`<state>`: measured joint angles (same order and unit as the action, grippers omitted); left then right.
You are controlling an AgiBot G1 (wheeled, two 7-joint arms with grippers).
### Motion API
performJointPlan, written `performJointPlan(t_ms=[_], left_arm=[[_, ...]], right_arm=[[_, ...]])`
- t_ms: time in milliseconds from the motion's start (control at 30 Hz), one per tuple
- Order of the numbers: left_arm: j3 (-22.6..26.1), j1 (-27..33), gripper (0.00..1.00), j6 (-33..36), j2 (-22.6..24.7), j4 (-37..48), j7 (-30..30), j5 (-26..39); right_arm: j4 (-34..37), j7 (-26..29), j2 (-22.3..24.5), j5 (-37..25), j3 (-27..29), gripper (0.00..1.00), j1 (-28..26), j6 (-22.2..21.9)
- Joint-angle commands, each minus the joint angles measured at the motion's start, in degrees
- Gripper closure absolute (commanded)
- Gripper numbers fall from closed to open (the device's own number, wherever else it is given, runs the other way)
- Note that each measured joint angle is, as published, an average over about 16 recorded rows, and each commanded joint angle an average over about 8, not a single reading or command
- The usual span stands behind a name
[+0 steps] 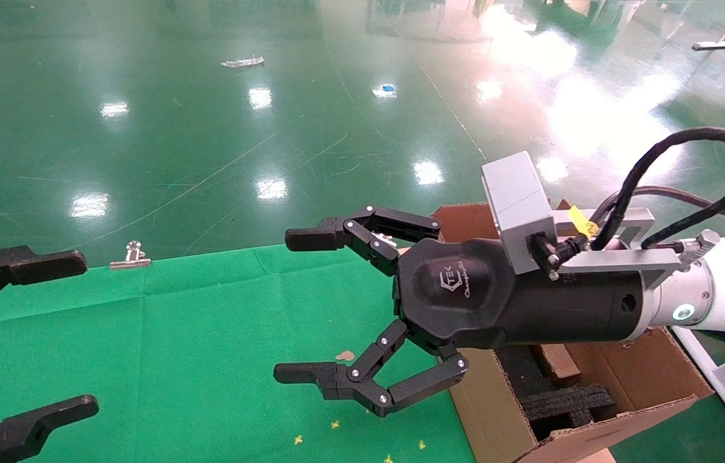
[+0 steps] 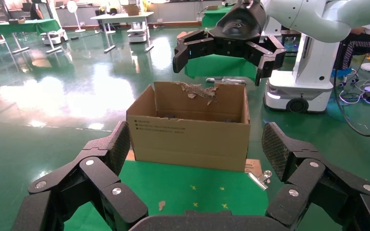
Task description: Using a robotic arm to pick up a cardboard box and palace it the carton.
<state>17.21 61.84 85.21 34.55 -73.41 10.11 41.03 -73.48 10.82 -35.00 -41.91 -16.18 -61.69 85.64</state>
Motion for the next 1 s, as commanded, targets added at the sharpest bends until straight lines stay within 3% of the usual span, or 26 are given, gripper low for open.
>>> performJointPlan(t_ms=[33,1000], left_arm=[[0.00,0.00,0.00,0.00,0.00,0.00,0.00,0.00],[0.00,0.00,0.00,0.00,0.00,0.00,0.00,0.00]], right_arm=[[0.01,0.01,0.00,-0.01,-0.01,0.00,-0.01,-0.01],[0.04,0.01,0.00,-0.03,-0.06,0.00,-0.08,-0.02]])
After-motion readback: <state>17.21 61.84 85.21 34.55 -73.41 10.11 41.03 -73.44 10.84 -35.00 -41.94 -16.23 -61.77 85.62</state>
